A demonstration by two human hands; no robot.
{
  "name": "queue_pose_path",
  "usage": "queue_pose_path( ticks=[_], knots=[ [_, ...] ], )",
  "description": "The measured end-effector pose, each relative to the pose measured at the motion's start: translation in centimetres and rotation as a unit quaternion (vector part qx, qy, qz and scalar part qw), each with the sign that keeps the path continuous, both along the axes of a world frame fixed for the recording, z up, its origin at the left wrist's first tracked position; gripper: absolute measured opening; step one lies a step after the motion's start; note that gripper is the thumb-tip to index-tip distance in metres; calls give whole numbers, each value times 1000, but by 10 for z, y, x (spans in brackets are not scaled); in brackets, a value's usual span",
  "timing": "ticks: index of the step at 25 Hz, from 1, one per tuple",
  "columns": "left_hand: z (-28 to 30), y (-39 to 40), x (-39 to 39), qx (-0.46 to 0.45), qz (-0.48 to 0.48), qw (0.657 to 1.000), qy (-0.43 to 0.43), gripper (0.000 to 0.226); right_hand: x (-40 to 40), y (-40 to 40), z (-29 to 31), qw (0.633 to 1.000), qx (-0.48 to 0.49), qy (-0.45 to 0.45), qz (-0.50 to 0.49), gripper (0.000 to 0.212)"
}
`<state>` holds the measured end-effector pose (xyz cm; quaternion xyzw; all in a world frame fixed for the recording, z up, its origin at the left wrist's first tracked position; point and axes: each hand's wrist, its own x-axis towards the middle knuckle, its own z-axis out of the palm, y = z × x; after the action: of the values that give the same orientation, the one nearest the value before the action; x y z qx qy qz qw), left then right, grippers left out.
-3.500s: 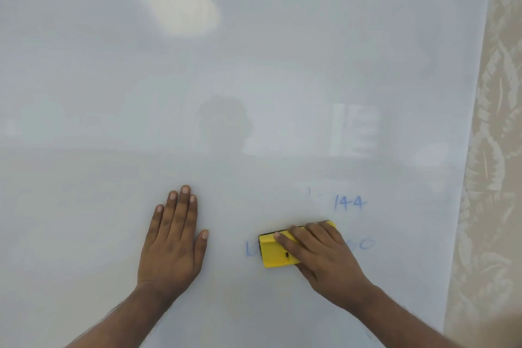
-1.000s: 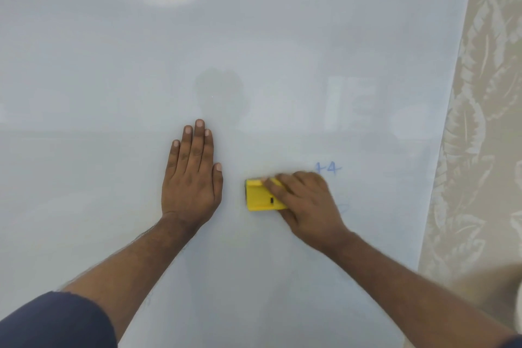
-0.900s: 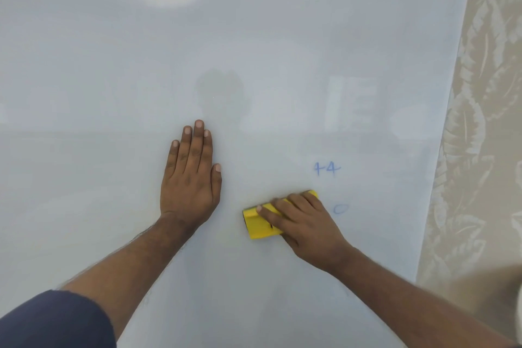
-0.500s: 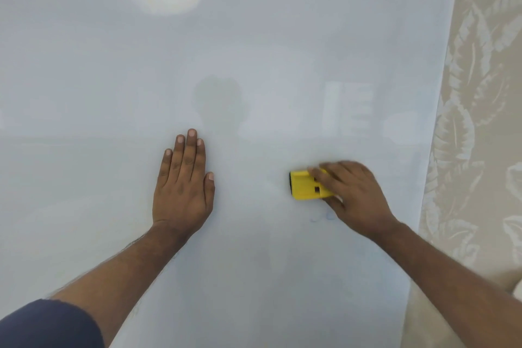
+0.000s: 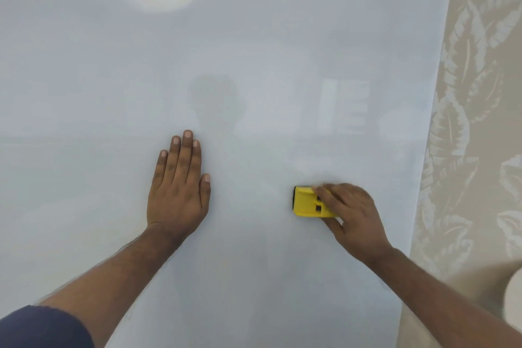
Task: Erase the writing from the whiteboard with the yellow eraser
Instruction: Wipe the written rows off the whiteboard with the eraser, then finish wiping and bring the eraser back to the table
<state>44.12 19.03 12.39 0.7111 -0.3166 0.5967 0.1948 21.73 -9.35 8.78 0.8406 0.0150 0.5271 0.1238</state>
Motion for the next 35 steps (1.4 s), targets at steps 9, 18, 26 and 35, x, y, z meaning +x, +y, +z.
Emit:
queue_pose_path(
  ticks=[9, 18, 26, 35],
  knots=[
    [-1, 2, 0, 6, -5, 1000, 3, 64, -5, 2, -32, 984, 155, -76, -40, 55],
    [-1, 1, -1, 12, -15, 1000, 4, 63, 36, 74, -70, 954, 259, -149, -29, 59],
    [-2, 19, -4, 54, -55, 997, -12, 63, 50, 141, -82, 980, 183, 30, 65, 59],
    [-22, 26, -38, 180, -257, 948, -52, 57, 5, 126, -61, 985, 144, 94, 5, 60]
  ],
)
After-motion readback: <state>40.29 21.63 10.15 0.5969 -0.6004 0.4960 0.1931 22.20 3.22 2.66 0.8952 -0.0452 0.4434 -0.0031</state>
